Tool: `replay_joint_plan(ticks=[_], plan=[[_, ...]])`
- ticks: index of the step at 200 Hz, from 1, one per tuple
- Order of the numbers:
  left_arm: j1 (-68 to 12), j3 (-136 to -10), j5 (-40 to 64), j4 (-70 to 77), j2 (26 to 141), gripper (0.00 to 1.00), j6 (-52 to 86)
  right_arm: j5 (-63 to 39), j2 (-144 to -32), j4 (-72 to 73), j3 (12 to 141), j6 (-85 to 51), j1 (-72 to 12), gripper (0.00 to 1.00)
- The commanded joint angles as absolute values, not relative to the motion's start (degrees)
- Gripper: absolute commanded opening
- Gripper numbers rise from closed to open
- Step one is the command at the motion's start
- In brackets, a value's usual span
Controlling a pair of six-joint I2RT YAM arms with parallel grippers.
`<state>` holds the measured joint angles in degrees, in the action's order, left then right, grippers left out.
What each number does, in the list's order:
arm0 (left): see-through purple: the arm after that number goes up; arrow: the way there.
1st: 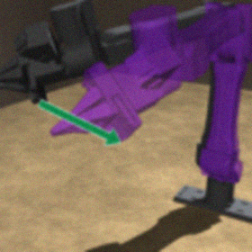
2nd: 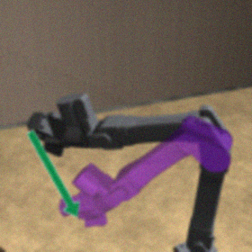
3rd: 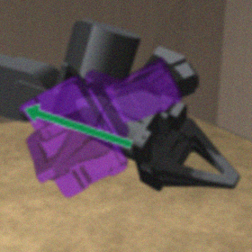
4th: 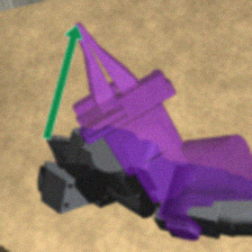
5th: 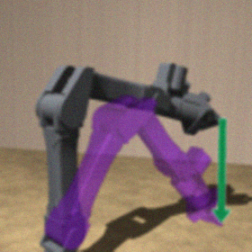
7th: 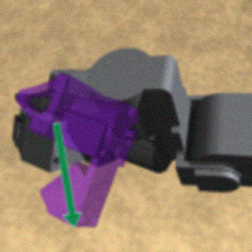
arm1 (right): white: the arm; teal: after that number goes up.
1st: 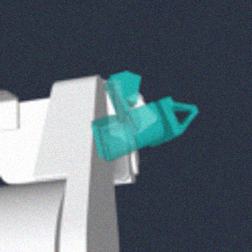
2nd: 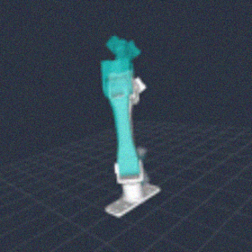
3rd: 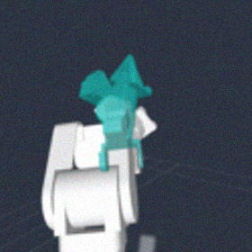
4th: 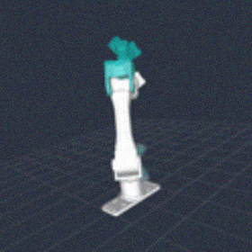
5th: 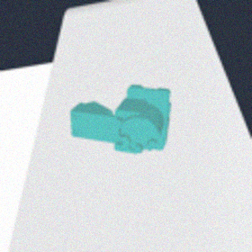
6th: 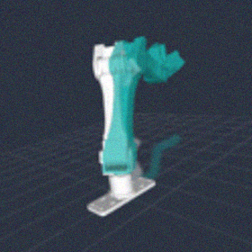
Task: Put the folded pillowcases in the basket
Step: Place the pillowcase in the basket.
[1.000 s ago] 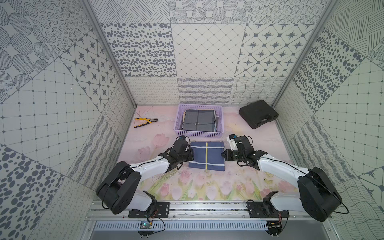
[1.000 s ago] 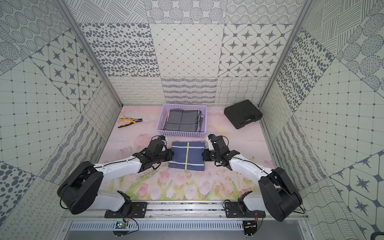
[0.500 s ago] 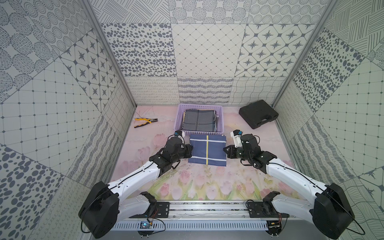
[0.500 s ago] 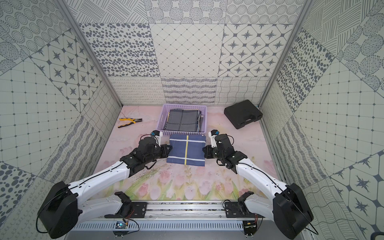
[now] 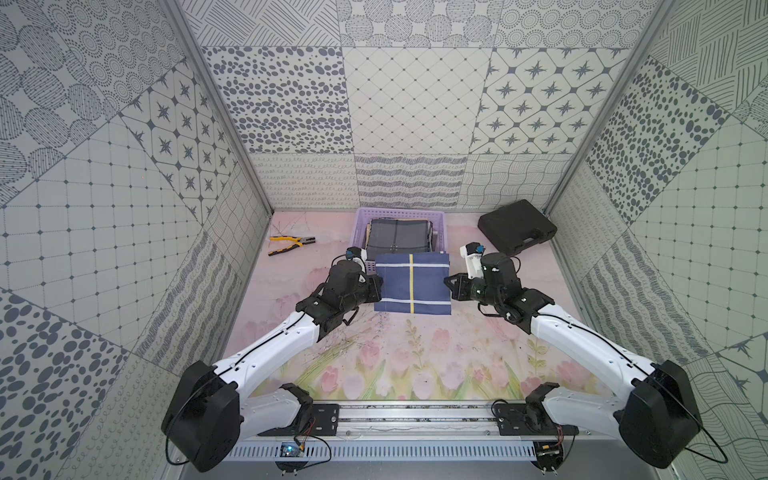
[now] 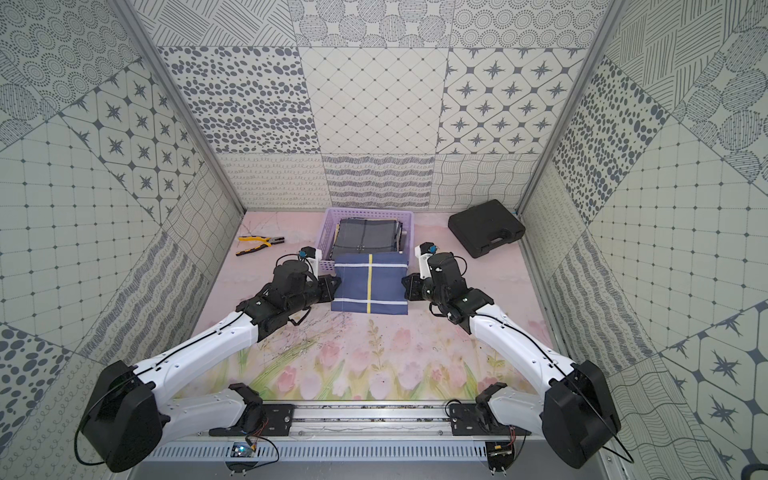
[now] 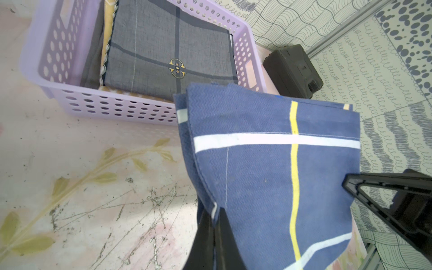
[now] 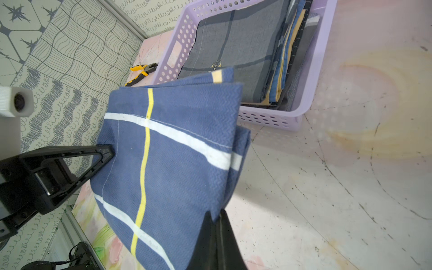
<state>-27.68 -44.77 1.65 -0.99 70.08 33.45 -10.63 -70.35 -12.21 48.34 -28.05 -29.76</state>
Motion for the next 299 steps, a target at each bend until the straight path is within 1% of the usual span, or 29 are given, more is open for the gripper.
replay_joint_plan(ticks=[1, 91, 124, 214, 257, 299], plan=[[-24.3, -47.9, 2.4, -0.7, 73.3, 0.0, 29.7, -9.8, -73.4, -9.5, 51.5, -26.6, -28.3, 0.0], [-16.7, -59.9, 8.1, 3.9, 88.8, 0.0, 27.0, -13.5, -89.3, -4.9, 64.3, -26.3, -24.7, 0.0], [-15.1, -64.5, 9.4, 6.1, 94.5, 0.0, 27.3, -15.2, -95.8, -4.0, 69.9, -26.4, -23.4, 0.0], [-11.2, -81.3, 13.2, 4.9, 111.1, 0.0, 25.4, -19.6, -113.5, -3.0, 86.6, -27.2, -20.5, 0.0], [-10.2, -85.4, 14.4, 4.9, 116.0, 0.0, 25.4, -20.6, -118.6, -3.2, 91.2, -27.5, -20.1, 0.0], [-10.0, -86.7, 14.8, 4.9, 117.7, 0.0, 25.6, -20.8, -120.1, -3.2, 92.5, -27.7, -19.9, 0.0]])
